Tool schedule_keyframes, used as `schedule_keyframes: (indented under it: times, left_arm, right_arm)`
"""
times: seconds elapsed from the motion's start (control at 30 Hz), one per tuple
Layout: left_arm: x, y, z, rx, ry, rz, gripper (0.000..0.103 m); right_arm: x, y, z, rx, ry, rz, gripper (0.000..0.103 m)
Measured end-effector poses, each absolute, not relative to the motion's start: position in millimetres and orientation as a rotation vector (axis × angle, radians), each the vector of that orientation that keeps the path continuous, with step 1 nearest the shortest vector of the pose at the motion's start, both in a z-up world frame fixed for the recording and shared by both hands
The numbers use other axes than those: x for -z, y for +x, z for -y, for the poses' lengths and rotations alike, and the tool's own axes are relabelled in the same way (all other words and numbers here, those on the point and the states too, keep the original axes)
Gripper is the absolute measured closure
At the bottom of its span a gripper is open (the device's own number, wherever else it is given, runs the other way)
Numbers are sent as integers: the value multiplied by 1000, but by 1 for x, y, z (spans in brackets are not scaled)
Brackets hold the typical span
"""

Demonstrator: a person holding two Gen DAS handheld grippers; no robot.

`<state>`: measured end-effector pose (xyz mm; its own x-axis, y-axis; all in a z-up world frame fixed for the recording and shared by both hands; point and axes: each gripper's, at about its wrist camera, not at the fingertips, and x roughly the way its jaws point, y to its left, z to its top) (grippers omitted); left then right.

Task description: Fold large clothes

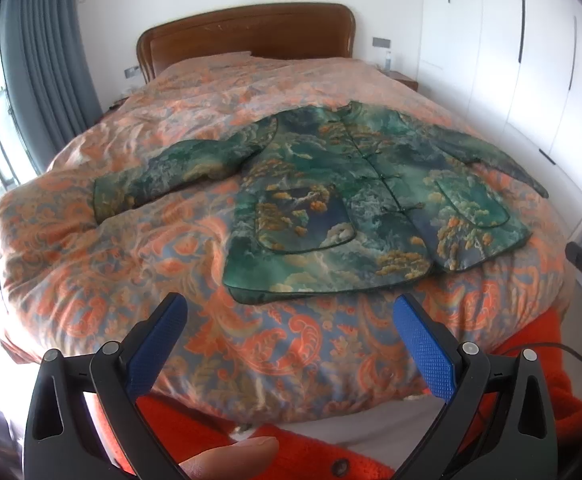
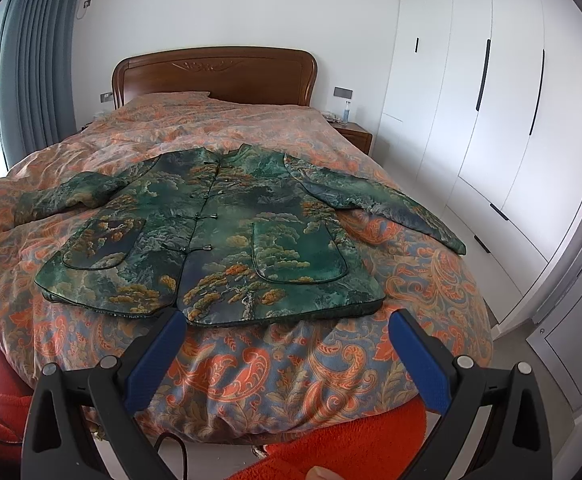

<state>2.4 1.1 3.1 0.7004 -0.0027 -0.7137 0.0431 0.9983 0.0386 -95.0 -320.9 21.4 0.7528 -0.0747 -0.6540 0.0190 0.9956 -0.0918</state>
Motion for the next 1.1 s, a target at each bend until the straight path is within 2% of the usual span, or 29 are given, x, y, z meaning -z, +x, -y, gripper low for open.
schedule_keyframes:
  times: [1.1]
  left_arm:
    - [10, 11, -4, 30, 32, -830, 0]
  right_arm:
    - [-10, -88, 316, 34, -88, -742, 0]
